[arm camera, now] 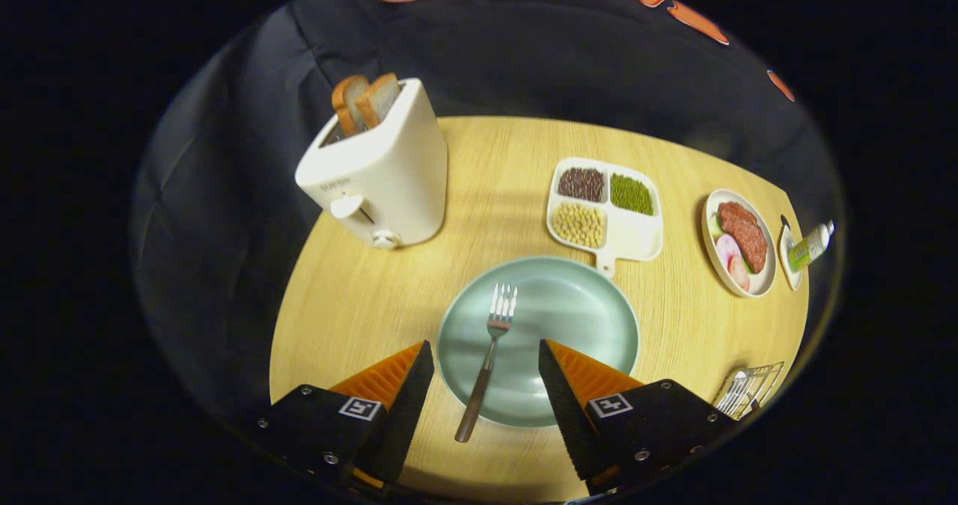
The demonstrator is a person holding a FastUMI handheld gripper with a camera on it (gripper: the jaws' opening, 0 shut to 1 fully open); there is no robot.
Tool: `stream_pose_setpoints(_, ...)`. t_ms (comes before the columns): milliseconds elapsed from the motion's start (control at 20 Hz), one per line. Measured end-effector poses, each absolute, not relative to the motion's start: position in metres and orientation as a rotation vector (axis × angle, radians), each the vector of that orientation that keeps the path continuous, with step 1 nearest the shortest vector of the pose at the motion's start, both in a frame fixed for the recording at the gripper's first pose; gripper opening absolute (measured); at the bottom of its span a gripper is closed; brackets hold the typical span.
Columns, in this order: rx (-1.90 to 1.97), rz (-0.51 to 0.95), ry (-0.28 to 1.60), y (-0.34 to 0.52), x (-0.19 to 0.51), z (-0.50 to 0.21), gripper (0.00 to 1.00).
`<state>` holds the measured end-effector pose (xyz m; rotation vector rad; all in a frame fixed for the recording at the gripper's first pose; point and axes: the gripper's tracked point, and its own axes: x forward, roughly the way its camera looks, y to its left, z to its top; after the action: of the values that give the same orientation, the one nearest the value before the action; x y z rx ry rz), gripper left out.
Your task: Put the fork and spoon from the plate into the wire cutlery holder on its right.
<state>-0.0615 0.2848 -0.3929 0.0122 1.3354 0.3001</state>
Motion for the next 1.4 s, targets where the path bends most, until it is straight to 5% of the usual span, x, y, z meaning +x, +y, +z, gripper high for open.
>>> stream_pose_setpoints(450,-0.051,0.243,1.596,0.289,-0.087,-0.463,0.62)
stream_pose_setpoints(800,-0.075,0.173,1.642,0.283,-0.091,-0.474,0.13)
stream_pose_setpoints(900,-0.032,0.177,1.636,0.281,-0.089,-0.476,0.06)
stream_pose_setpoints(1400,0.081,0.149,1.455,0.234,-0.076,-0.422,0.04)
